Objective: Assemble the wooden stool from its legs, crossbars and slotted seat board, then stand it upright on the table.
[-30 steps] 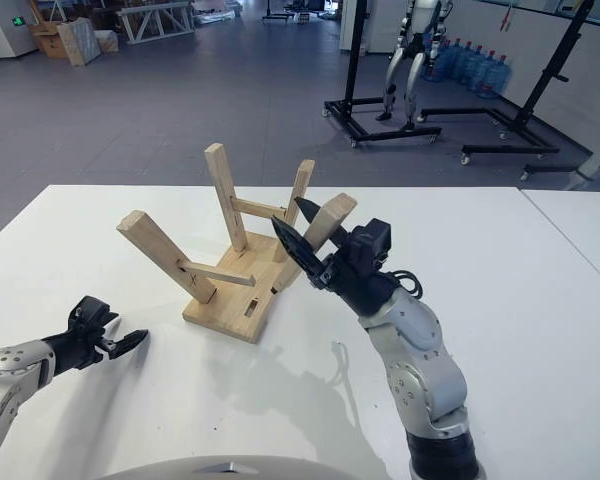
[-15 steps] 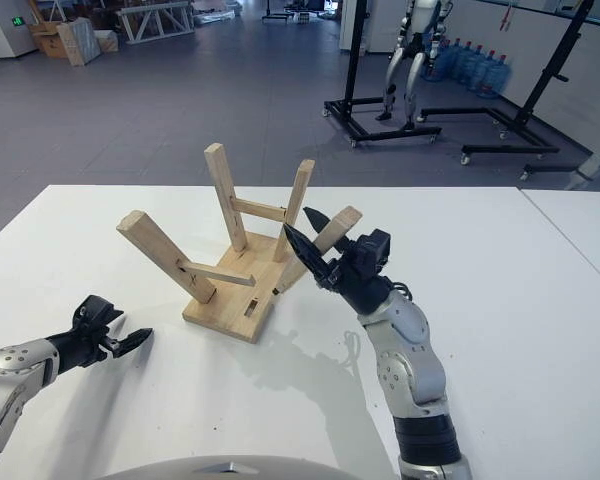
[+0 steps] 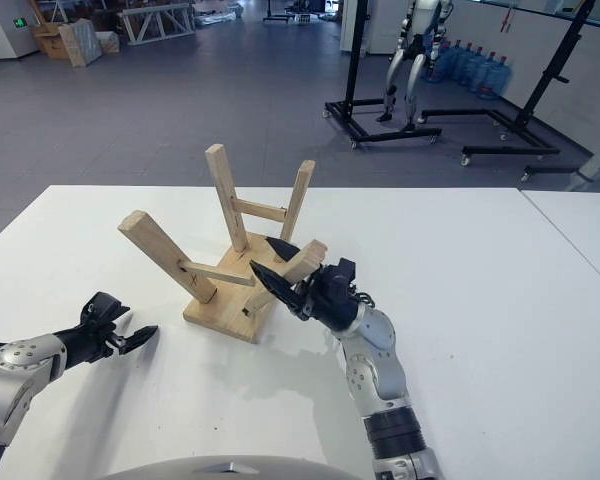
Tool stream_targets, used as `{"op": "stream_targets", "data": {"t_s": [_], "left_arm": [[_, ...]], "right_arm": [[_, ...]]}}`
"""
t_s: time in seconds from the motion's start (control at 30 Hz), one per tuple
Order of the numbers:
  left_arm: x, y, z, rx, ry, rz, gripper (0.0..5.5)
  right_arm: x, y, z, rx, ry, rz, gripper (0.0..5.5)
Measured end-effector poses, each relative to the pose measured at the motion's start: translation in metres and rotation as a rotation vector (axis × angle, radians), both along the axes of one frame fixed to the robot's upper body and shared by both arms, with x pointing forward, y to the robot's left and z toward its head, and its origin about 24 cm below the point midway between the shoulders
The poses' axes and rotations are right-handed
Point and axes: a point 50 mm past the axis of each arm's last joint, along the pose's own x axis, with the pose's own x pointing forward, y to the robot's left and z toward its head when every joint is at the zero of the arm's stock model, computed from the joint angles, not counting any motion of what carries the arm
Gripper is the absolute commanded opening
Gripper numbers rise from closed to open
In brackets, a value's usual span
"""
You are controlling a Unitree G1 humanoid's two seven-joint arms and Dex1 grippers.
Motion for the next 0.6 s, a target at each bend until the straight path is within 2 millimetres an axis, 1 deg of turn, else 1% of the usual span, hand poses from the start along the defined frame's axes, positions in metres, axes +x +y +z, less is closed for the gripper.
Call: {"op": "stream_targets", "data": {"t_s": [0.27,0.6], "left_arm": [[0.0,-0.003,-0.002,-0.012,-0.006,0.002,4.12],[0.001,-0.012,-0.003,-0.019,-0.013,-0.014,4.12]], "right_arm": [[0.004,0.002,-0.011,-0.025,-0.004,0.01,2.04],[0.004,0.0,-0.014,-0.058,-0.02,0.032,2.04]]}}
